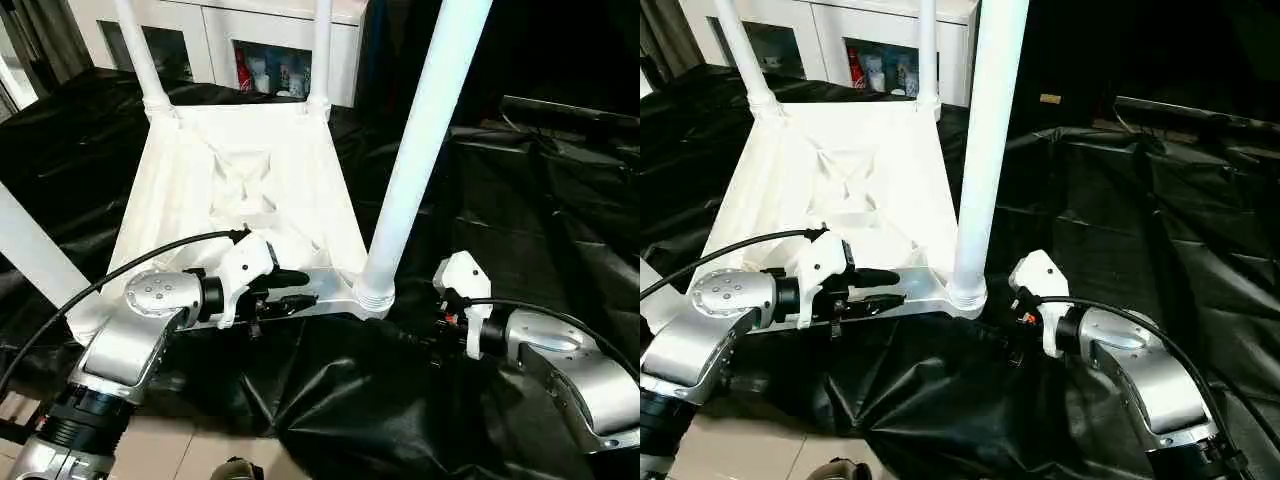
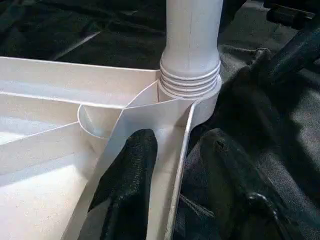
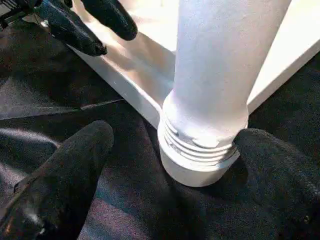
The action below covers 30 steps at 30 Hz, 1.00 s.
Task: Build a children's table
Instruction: Rotate leg to tighten
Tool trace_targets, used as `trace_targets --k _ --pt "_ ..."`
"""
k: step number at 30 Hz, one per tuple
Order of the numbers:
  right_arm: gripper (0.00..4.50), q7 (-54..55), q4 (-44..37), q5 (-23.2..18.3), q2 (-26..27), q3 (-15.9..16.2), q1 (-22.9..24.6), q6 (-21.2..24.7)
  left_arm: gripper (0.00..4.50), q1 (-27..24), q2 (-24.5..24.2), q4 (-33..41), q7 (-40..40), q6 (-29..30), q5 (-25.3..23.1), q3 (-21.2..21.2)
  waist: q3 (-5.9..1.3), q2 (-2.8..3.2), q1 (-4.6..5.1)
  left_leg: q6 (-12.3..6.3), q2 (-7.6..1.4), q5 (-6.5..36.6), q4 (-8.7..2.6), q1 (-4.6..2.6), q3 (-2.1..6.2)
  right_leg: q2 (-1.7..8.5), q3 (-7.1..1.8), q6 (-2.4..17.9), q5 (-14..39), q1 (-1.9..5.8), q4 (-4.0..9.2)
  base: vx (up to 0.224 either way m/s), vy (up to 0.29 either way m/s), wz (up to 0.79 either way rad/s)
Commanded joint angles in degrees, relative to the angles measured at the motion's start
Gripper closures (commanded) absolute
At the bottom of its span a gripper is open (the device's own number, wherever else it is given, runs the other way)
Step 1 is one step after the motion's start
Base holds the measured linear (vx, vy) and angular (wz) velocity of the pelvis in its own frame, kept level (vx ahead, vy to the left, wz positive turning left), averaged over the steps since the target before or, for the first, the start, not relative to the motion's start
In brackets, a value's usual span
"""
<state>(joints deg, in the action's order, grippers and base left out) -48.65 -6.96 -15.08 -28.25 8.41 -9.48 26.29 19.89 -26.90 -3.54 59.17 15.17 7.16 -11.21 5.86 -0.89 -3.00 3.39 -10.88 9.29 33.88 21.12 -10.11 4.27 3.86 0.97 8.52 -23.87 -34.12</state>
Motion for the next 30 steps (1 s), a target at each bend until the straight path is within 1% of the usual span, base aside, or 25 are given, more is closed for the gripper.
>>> trace_targets --k 1,5,6,21,30 --pt "0.0 -0.2 -1.9 -0.2 -0.4 0.3 -0.2 -0.3 2.78 -0.2 -0.5 0.7 0.1 0.5 0.3 -0.5 -4.15 0.11 -0.04 -0.93 -1.69 20.2 -4.2 -0.79 0.94 3.32 -2.28 5.4 30.3 2.22 5.67 0.0 0.0 0.0" --pt "0.0 -0.2 -1.9 -0.2 -0.4 0.3 -0.2 -0.3 2.78 -0.2 -0.5 0.7 0.1 0.5 0.3 -0.5 -4.16 0.13 -0.05 -0.88 -1.71 20.2 -4.22 -0.78 0.94 3.31 -2.29 5.5 30.0 2.24 5.63 0.0 0.0 0.0" --pt "0.0 -0.2 -1.9 -0.2 -0.4 0.3 -0.2 -0.3 2.78 -0.2 -0.5 0.7 0.1 0.5 0.3 -0.5 -4.16 0.05 -0.02 -0.9 -1.67 20.2 -4.21 -0.71 0.93 3.31 -2.29 5.5 30.0 2.29 5.61 0.0 0.0 0.0" --pt "0.0 -0.2 -1.9 -0.2 -0.4 0.3 -0.2 -0.3 2.78 -0.2 -0.5 0.7 0.1 0.5 0.3 -0.5 -4.12 0.08 -0.02 -0.83 -1.67 20.5 -4.2 -0.81 0.96 3.34 -2.24 5.1 31.0 2.19 5.76 0.0 0.0 0.0" --pt "0.0 -0.2 -1.9 -0.2 -0.4 0.3 -0.2 -0.3 2.78 -0.2 -0.5 0.7 0.1 0.5 0.3 -0.5 -4.15 0.08 -0.05 -0.92 -1.66 20.2 -4.18 -0.78 0.92 3.34 -2.29 5.4 30.4 2.22 5.7 0.0 0.0 0.0"
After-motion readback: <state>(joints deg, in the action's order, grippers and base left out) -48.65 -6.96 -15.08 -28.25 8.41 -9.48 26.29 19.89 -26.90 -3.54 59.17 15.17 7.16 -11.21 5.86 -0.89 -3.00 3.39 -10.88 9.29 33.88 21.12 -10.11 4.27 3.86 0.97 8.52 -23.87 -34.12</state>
